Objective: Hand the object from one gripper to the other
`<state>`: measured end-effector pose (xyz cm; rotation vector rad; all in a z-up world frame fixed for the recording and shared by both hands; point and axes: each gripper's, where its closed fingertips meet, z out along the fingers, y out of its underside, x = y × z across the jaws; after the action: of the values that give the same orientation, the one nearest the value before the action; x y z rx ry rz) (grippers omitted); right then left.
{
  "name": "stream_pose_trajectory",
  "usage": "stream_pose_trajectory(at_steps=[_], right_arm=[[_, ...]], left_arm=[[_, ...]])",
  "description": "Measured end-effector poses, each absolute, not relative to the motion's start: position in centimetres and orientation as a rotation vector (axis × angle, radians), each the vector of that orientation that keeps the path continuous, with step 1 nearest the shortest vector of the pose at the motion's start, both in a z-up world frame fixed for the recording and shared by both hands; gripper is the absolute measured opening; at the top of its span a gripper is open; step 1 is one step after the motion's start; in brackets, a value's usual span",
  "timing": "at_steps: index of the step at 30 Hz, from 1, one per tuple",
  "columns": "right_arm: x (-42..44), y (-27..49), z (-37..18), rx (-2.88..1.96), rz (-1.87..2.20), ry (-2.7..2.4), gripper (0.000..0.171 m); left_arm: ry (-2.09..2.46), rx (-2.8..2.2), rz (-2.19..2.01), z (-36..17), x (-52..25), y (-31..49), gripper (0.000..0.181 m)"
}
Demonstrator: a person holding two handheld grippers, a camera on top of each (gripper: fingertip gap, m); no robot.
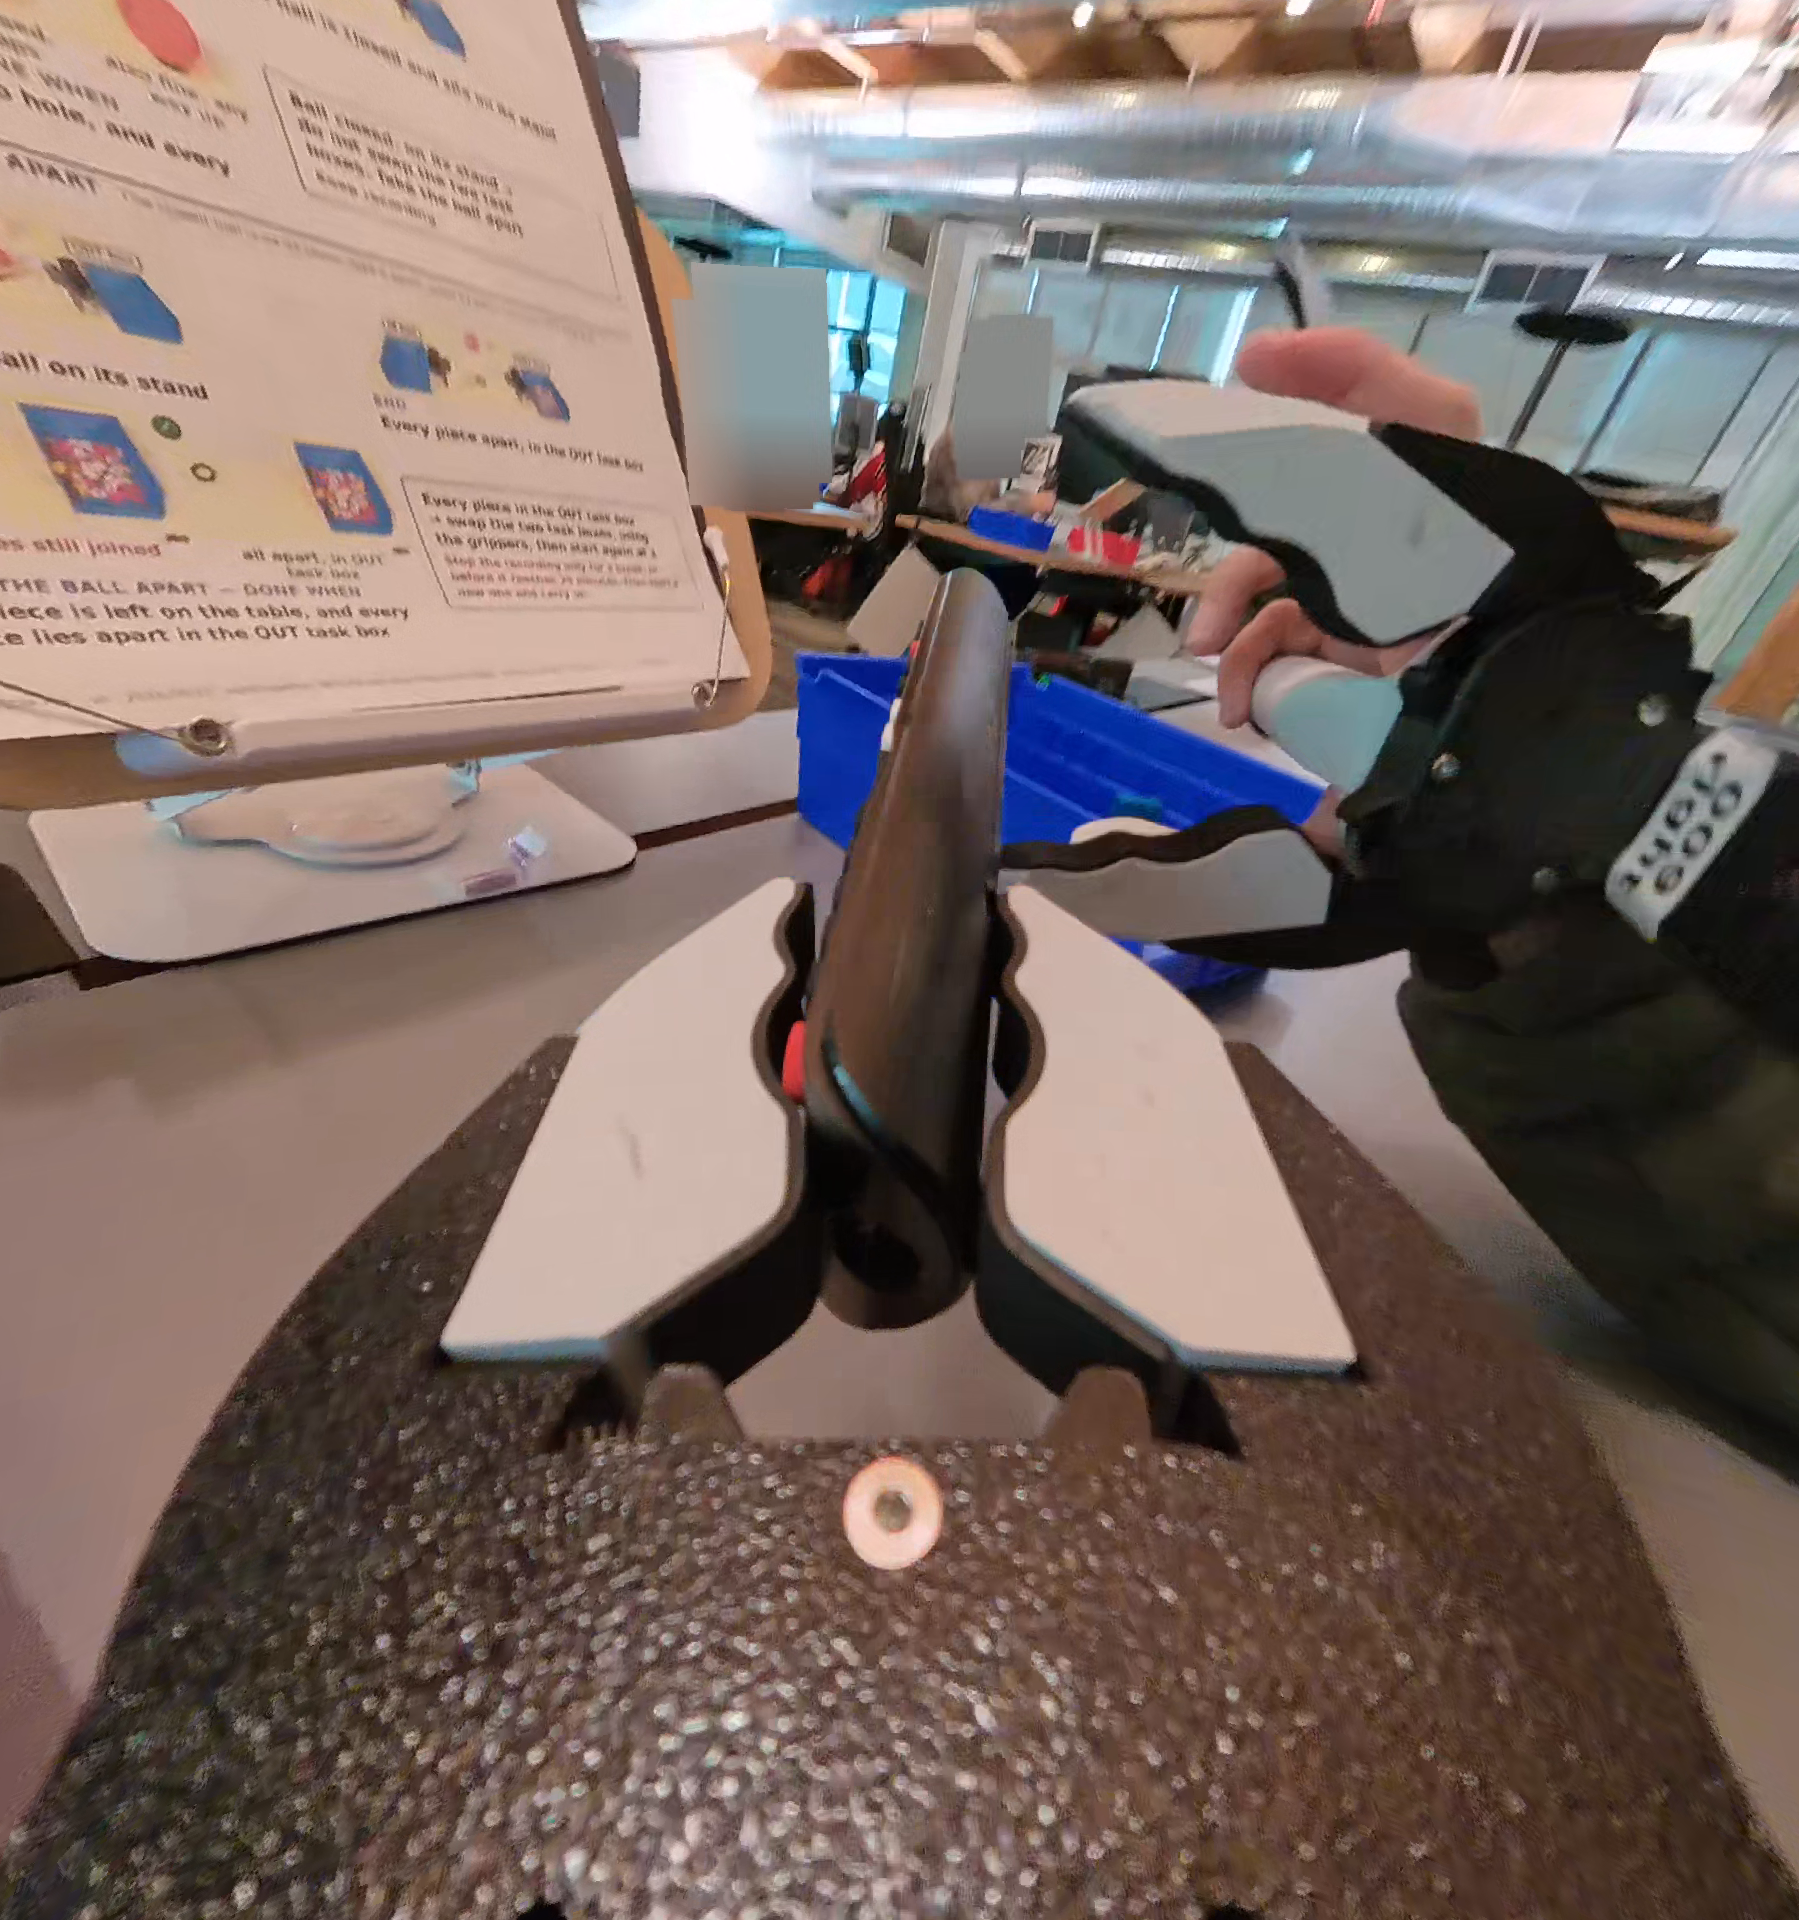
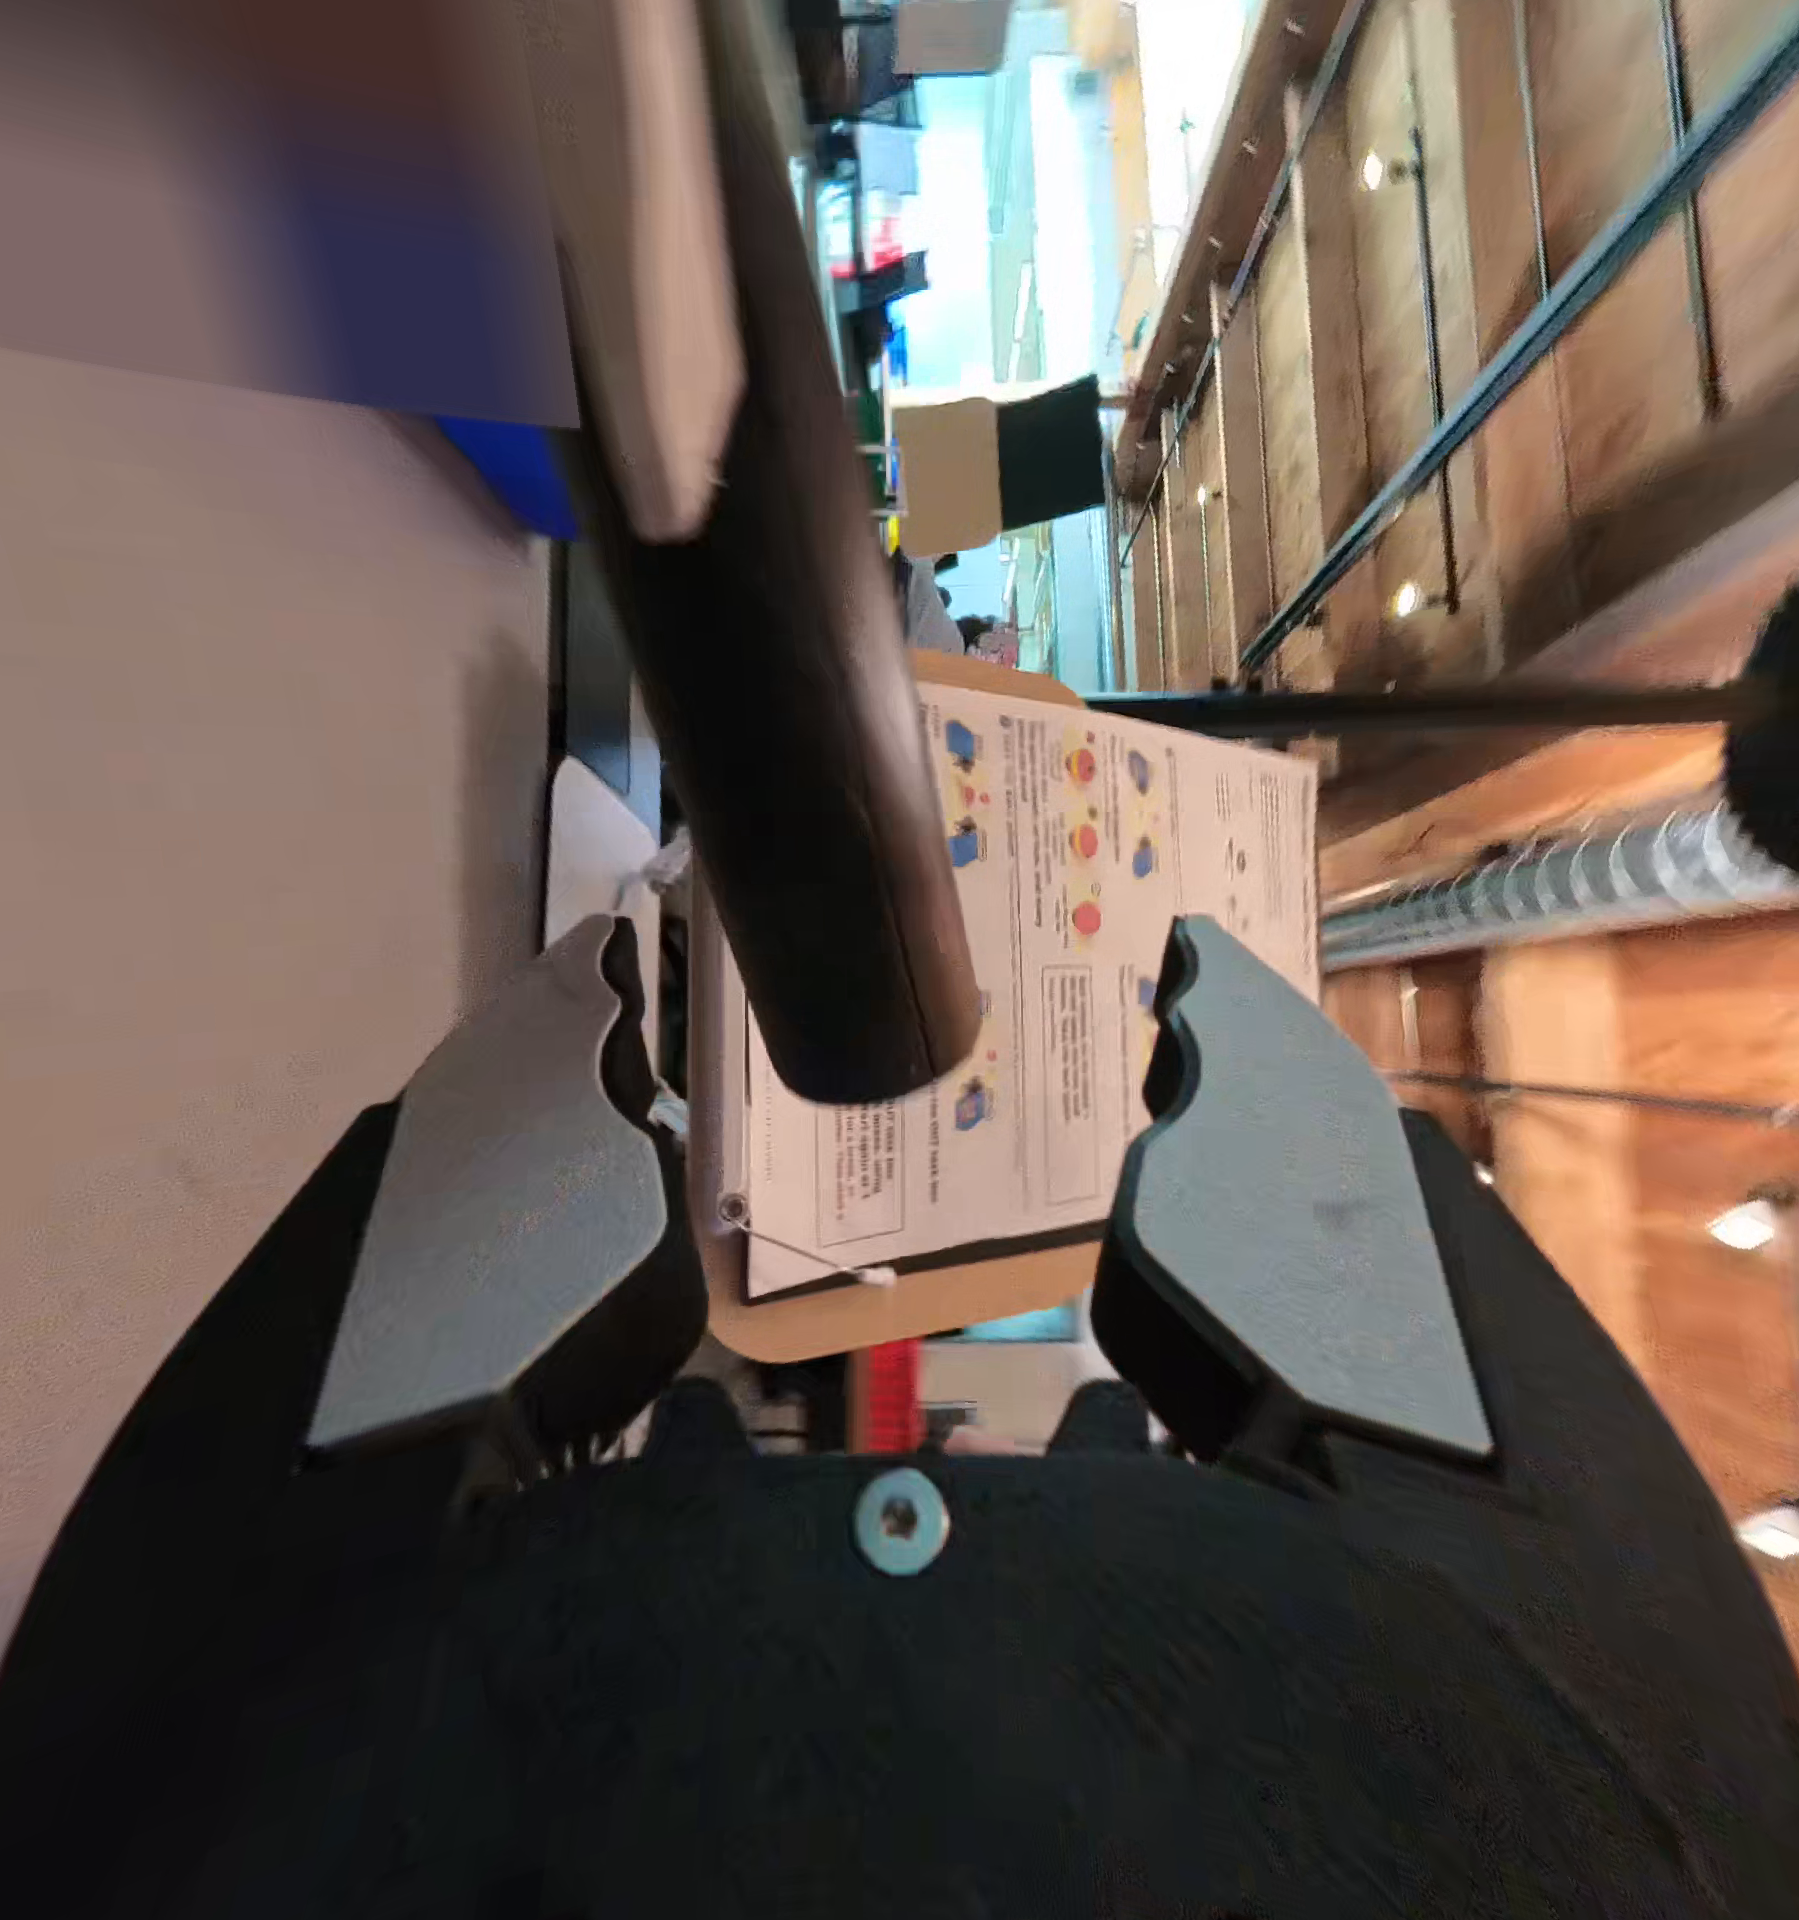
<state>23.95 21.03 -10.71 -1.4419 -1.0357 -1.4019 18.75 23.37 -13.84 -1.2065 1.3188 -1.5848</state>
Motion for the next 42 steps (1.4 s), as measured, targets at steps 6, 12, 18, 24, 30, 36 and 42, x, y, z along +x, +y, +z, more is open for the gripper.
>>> stream_pose_trajectory(at_steps=[6, 12, 18, 24, 30, 36, 42], right_arm=[[22.4, 22.8, -13.2, -1.385, -1.489, -1.165, 0.067], [22.2, 22.9, -14.4, -1.483, -1.345, -1.117, 0.049], [20.0, 22.3, -17.1, -1.779, -0.672, -0.987, 0.049], [17.6, 20.7, -17.1, -1.846, -0.204, -0.893, 0.049], [16.8, 20.6, -15.9, -1.79, -0.046, -0.813, 0.049], [15.9, 19.9, -14.0, -1.679, 0.067, -0.788, 0.049], [15.2, 19.5, -13.8, -1.705, 0.142, -0.792, 0.049]], left_arm=[[1.372, -1.226, -1.537, -14.8, 19.2, 22.2, 0.032], [1.319, -1.219, -1.634, -13.8, 18.9, 22.4, 0.032], [1.221, -0.847, -1.801, -9.5, 16.5, 21.4, 0.063], [1.257, -0.609, -1.877, -7.9, 14.6, 18.9, 0.095], [1.198, -0.583, -1.851, -7.3, 14.5, 19.2, 0.113], [1.155, -0.619, -1.829, -7.6, 15.0, 19.6, 0.106], [1.302, -0.579, -1.679, -9.4, 15.6, 18.3, 0.075]])
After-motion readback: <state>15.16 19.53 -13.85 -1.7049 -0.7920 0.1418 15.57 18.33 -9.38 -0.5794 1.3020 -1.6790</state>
